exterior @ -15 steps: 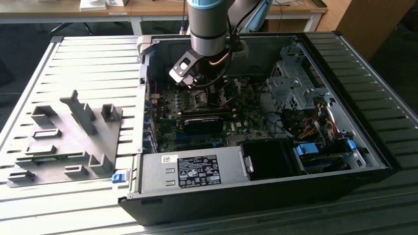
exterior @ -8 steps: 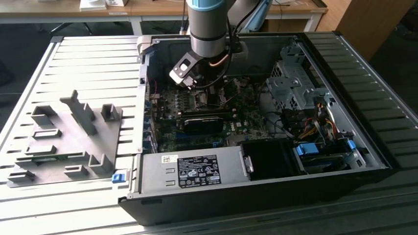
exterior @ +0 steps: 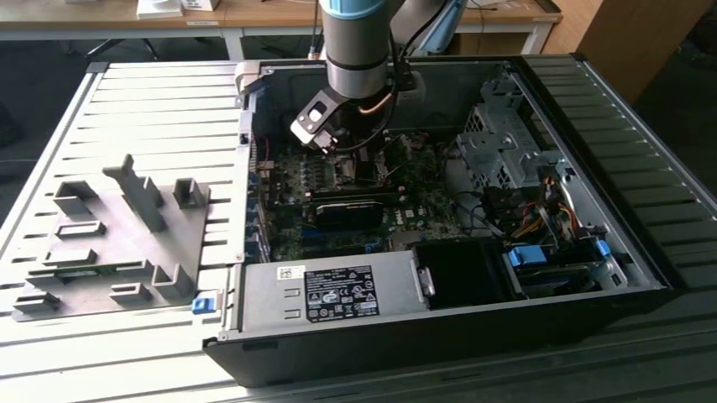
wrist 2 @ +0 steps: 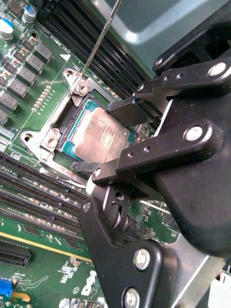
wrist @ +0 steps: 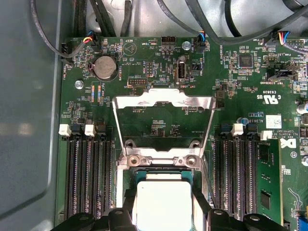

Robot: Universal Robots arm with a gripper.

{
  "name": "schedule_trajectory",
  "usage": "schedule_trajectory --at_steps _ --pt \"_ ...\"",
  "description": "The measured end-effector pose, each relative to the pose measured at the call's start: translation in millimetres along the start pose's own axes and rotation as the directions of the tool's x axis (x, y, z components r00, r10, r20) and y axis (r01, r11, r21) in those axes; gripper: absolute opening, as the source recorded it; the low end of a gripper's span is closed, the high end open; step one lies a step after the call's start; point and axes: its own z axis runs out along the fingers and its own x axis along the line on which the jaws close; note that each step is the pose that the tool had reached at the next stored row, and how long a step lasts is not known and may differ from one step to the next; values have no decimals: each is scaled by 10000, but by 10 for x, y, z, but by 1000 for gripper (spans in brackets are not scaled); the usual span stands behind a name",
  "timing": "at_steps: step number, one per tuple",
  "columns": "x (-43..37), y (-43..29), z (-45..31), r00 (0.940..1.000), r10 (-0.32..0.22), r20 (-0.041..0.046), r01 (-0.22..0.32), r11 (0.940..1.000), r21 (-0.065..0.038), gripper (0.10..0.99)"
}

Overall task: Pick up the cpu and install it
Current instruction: 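Place the cpu into insertion slot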

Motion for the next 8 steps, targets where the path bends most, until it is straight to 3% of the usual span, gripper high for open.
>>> schedule_trajectory --at_steps 4,5,8 --pt "1 1 3 10000 0 -5 0 10000 -3 549" --pt "1 0 2 10000 0 -4 0 10000 -2 612" --pt "0 0 1 10000 0 0 0 10000 -1 612"
